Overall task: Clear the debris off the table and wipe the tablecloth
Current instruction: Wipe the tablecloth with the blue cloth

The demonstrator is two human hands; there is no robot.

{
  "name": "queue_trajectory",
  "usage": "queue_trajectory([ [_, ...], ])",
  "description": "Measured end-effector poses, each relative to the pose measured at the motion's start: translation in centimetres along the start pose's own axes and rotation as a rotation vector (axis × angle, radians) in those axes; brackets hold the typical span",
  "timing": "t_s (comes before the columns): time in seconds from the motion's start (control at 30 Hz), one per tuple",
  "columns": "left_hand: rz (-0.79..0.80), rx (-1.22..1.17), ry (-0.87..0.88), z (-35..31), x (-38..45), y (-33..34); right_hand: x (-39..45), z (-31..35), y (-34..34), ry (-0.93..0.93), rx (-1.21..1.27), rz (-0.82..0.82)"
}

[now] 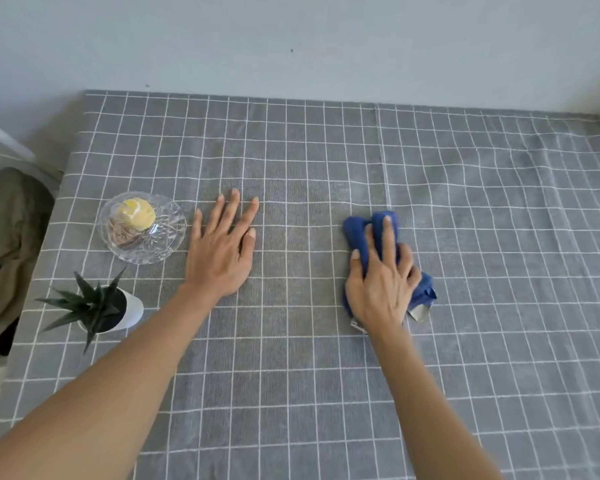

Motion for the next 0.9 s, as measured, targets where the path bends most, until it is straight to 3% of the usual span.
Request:
queue_trajectory([
  [0.07,-0.003,-0.013,0.004,0.0,0.0,-0.1,-0.1,-0.8,-0.2,-0.071,-0.015,0.019],
  [0.2,-0.002,-0.008,-0.002,0.0,0.0,-0.1,0.9,-4.2,-0.8,0.14,0.0,-0.014],
  [0.33,0.004,0.005,-0.009,0.1,0.0,-0.1,0.3,-2.5,-0.6,-0.018,0.007,0.014],
  [0.5,0.023,0.003,-0.012,0.0,0.0,0.0,1.0,-4.2,-0.8,0.21,0.028,-0.035],
  [0.7,0.025,-0.094,-0.04,-2.0,1.8,-0.1,3.2,-2.1,-0.9,0.105,0.108,-0.059],
  [0.9,0.026,-0.084,0.036,-6.4,7.5,-0.1,7.5,5.5,-0.3,-0.138,0.15,-0.066],
])
Point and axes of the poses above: each hand's wrist, its own x-axis towards the middle knuckle, its own y-axis out of the palm, z = x × y, the point moved 8 cm from there along x, towards the middle knuckle, and after that the axes turned 1 degree about -z, right-handed, at the moved point
